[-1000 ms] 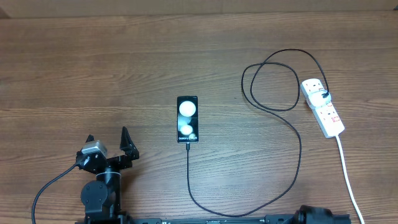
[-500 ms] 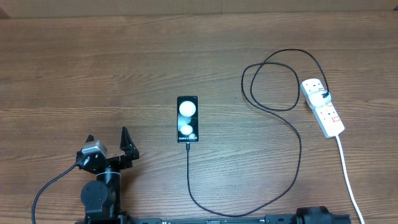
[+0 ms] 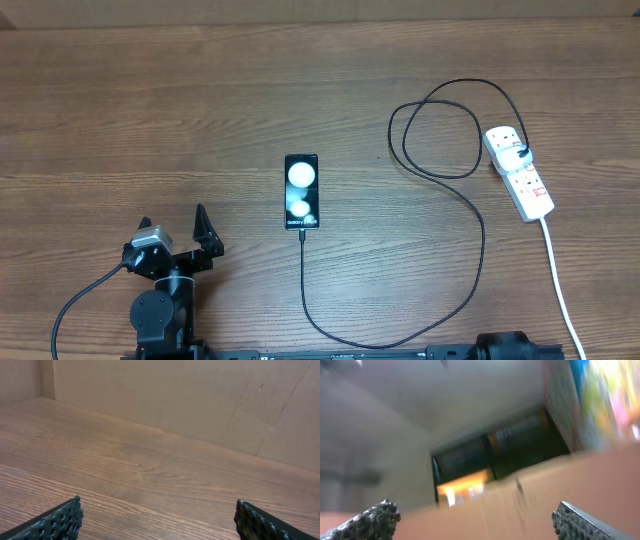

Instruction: Plug charger to phone and switch on socket

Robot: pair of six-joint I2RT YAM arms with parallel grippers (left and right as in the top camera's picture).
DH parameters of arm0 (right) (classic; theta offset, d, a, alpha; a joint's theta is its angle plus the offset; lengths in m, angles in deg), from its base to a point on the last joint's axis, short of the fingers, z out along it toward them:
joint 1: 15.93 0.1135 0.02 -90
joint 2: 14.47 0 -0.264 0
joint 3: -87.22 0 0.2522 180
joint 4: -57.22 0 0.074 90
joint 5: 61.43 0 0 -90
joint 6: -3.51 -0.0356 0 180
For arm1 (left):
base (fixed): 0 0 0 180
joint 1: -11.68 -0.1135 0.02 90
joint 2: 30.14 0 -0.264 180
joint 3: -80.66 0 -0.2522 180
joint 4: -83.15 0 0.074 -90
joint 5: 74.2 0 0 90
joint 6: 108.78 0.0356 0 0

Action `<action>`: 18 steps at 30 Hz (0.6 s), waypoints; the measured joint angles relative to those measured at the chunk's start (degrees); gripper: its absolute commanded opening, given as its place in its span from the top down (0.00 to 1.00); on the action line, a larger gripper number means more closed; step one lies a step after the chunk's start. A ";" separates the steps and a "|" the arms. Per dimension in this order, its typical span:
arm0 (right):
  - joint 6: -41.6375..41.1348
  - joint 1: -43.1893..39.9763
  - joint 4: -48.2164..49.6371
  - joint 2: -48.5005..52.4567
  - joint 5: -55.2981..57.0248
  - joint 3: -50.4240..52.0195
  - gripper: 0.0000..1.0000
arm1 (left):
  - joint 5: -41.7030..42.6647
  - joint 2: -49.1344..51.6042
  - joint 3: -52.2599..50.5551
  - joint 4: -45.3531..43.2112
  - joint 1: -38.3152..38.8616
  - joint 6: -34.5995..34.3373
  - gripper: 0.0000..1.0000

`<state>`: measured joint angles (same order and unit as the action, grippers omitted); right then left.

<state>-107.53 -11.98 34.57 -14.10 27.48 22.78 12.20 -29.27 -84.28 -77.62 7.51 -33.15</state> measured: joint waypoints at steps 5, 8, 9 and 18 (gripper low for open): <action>-0.20 0.13 2.25 0.07 0.02 14.40 0.00 | 0.00 0.00 0.00 0.11 0.00 0.00 0.01; -1.40 0.20 4.20 0.07 0.00 22.86 0.00 | 0.00 0.00 -0.02 0.11 0.00 0.00 0.00; -1.95 0.20 5.01 0.07 0.02 25.11 0.00 | -0.02 0.00 -0.02 0.11 0.00 0.00 0.00; -5.33 0.22 13.84 0.13 0.02 44.94 0.00 | 0.00 0.00 -0.09 0.11 0.00 0.00 0.01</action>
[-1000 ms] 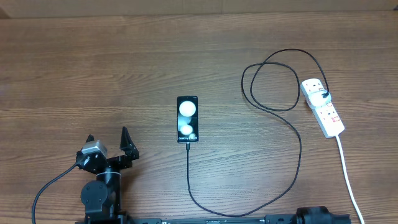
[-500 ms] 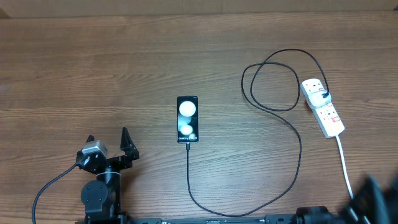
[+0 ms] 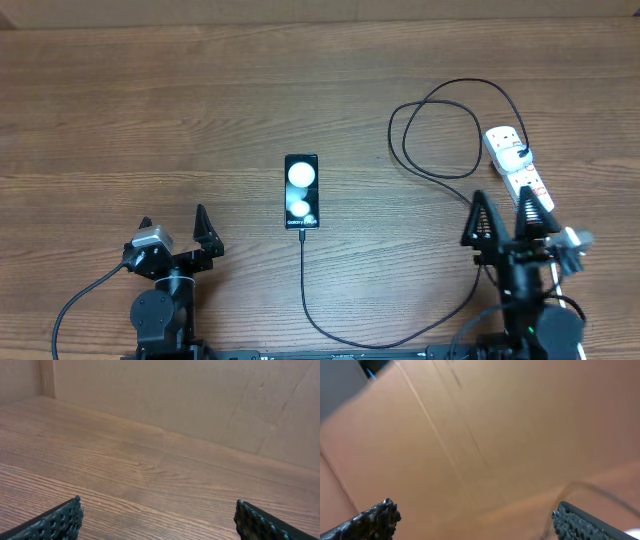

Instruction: Plug charger to phone and switch on socket

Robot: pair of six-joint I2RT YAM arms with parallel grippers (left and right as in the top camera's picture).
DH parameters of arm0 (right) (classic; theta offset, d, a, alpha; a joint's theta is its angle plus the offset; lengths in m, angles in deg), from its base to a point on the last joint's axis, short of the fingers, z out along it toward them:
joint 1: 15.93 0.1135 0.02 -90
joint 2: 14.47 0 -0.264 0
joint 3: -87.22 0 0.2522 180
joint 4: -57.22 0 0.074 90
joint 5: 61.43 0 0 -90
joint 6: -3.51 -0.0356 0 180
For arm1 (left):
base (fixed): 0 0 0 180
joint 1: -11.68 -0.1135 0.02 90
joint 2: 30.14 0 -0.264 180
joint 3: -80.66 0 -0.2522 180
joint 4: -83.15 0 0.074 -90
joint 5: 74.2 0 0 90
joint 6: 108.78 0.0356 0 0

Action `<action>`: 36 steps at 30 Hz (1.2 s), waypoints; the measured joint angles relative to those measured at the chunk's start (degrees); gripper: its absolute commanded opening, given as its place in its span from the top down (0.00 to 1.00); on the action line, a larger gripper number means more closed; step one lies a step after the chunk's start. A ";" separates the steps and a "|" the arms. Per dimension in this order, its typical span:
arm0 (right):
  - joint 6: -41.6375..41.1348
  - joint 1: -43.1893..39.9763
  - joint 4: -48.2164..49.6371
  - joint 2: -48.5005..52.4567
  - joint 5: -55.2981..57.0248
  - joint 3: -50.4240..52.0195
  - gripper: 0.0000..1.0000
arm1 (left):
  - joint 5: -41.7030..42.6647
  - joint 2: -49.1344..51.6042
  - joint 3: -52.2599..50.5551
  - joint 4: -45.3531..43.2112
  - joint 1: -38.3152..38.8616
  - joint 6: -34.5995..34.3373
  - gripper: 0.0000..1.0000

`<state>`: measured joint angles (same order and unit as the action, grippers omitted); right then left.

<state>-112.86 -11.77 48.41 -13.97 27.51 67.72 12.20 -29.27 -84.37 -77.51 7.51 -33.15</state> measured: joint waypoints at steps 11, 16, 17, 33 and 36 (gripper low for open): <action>-0.66 0.00 -12.70 0.22 0.00 3.72 0.00 | -0.02 0.00 0.00 0.00 0.00 0.00 0.01; -0.63 0.00 -13.11 0.28 -0.02 3.82 0.00 | 0.00 0.00 0.00 0.00 0.00 0.00 0.00; -0.63 0.00 -13.14 0.26 0.00 3.82 0.00 | 0.00 0.00 0.00 0.02 0.00 0.00 0.00; -0.63 0.00 -13.16 0.24 0.00 3.82 0.00 | 0.00 0.00 0.00 0.00 0.00 0.00 0.00; -0.63 0.00 -13.11 0.24 0.00 3.82 0.00 | -0.02 0.00 0.00 0.02 0.00 0.00 0.00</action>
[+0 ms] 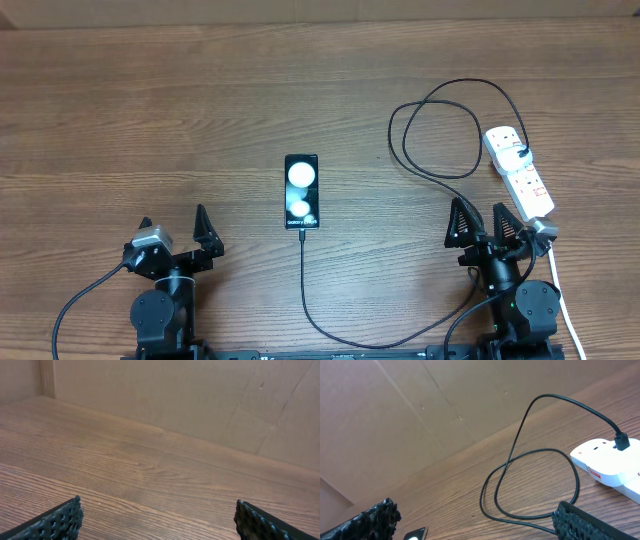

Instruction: Plug charger to phone and switch on socket

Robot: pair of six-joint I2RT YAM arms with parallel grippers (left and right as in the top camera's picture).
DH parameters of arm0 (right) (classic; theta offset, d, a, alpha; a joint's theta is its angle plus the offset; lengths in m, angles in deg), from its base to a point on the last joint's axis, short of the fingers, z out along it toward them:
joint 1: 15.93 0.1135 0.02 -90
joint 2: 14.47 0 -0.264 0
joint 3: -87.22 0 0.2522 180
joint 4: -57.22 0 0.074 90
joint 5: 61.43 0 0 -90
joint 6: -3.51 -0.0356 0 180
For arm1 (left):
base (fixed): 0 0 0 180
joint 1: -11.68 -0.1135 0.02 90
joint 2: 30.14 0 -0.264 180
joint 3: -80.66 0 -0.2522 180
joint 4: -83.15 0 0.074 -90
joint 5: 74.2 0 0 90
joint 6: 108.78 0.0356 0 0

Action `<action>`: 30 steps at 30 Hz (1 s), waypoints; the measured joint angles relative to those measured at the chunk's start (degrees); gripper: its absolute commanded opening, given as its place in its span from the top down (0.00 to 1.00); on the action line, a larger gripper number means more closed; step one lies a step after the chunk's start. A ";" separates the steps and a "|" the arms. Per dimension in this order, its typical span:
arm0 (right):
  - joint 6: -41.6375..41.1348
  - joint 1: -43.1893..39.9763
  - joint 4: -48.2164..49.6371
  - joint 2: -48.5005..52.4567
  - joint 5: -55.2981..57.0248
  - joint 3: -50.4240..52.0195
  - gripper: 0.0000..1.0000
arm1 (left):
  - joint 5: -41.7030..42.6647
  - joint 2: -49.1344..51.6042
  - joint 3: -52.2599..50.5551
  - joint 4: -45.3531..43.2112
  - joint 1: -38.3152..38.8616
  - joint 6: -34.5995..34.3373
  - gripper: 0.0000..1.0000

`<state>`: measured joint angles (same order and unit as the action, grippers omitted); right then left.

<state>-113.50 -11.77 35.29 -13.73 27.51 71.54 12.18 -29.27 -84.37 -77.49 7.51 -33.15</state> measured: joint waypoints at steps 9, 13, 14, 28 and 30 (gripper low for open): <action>2.54 0.00 0.00 0.02 0.68 0.00 0.00 | 0.02 0.00 0.00 0.00 0.00 0.00 0.00; 6.25 0.00 0.02 0.00 0.96 0.00 0.00 | 0.02 0.00 0.00 -0.02 0.00 0.00 0.00; 6.78 0.00 0.00 0.00 0.90 0.00 0.00 | 0.02 0.00 0.00 0.00 0.00 0.00 0.00; 8.98 0.00 0.02 0.00 0.92 0.00 0.00 | 0.02 0.00 0.00 0.00 0.00 0.00 0.01; 9.05 0.00 0.00 0.00 0.92 0.00 0.00 | 0.00 0.00 0.00 0.00 0.00 0.00 0.01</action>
